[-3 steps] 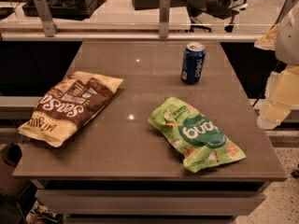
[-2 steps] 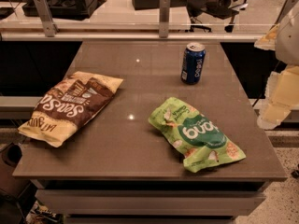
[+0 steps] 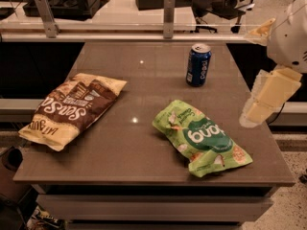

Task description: Pick brown chip bag

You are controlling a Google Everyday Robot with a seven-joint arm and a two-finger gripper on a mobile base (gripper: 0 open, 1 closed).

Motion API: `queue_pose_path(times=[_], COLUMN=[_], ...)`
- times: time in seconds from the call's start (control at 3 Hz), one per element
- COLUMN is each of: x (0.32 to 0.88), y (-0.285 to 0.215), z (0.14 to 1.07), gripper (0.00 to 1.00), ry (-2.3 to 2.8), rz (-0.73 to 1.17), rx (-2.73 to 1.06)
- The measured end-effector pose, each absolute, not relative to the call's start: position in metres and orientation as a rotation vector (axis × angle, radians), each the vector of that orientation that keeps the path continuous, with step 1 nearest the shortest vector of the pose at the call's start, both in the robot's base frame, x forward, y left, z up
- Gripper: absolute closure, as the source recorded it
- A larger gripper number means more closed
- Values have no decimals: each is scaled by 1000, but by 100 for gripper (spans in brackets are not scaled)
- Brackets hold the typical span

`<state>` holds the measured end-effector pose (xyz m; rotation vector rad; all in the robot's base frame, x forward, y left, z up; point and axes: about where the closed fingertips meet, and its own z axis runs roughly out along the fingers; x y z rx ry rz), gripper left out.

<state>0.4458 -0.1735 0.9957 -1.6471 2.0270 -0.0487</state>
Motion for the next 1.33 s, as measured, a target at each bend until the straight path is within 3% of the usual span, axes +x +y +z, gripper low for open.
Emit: queue_pose_path(times=[1.33], x=[487], y=[29], z=[953], gripper=[0], ry=[1831], rz=[129], rx=[-1690])
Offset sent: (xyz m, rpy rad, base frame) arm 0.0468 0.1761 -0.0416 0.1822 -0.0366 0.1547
